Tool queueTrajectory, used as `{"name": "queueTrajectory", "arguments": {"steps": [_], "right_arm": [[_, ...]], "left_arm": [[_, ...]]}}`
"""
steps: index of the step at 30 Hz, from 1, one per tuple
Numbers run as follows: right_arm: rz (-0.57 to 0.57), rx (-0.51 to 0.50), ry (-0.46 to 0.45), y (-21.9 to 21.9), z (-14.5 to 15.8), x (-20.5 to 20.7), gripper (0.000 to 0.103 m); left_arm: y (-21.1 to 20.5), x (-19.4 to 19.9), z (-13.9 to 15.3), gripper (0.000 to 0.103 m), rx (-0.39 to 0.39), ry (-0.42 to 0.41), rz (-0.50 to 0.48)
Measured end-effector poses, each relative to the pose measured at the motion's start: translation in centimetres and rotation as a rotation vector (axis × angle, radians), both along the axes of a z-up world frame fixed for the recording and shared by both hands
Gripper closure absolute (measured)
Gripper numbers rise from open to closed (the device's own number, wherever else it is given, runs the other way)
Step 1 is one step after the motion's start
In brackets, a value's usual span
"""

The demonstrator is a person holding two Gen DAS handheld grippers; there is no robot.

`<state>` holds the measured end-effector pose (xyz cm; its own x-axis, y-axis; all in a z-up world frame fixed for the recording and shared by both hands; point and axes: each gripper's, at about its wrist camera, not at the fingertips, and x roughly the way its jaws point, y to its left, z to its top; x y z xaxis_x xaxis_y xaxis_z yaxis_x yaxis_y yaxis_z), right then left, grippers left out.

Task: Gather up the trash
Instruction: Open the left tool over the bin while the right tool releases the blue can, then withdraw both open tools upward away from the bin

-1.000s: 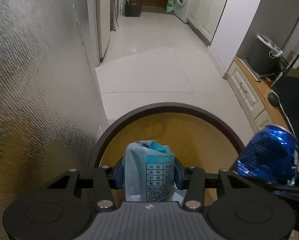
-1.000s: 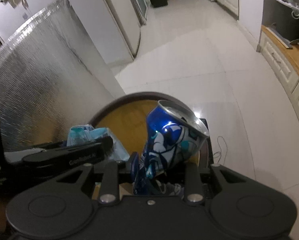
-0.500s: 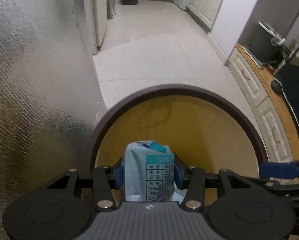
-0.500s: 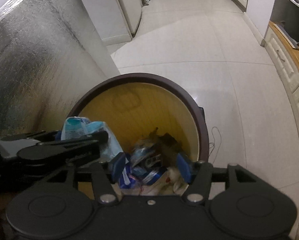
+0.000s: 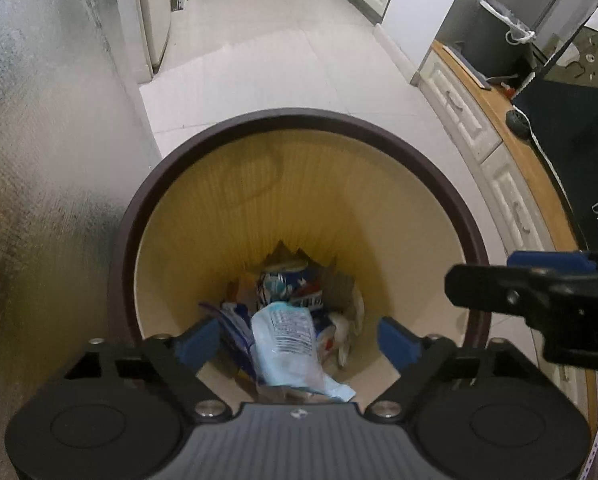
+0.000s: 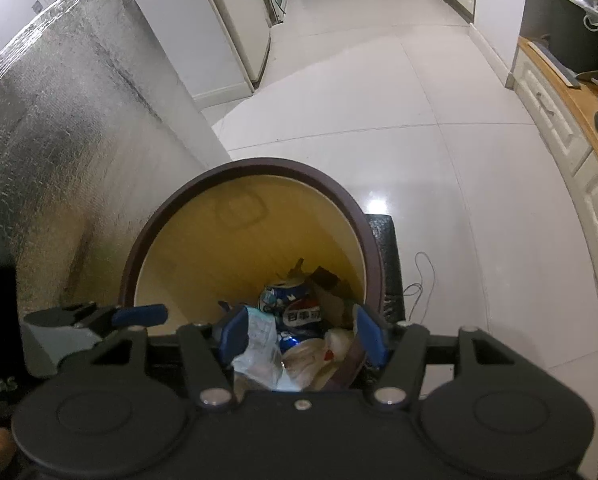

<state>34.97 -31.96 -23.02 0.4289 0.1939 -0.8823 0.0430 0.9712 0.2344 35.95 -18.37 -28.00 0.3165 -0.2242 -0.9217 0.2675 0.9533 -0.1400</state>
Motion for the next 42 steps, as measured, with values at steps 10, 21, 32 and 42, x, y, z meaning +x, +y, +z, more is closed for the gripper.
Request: {"name": "queueTrajectory", "arguments": {"steps": [10,21,32,42], "right_arm": [[0.009,0.018,-0.017,0.4,0.8,-1.3,0.026],[-0.012,0.012,-0.097,0.4,4.3,-3.3,0.000],[-0.029,-0.032,-0.179,0.5,8.7,-5.7,0.000],[-0.038,-0.043,-0.245,1.0,12.7,-8.4,0.000]], "left_arm": [[0.6,-1.8,2.1,0.000,0.070,-0.005,0.050],[0.6,-4.4,5.9,0.000,0.068,-0.069,0.047],[1.3,-7.7,11.6,0.000,0.077,-0.163,0.029],[2.8,-10.2,17.0,0.000,0.041,-0.253,0.026]]}}
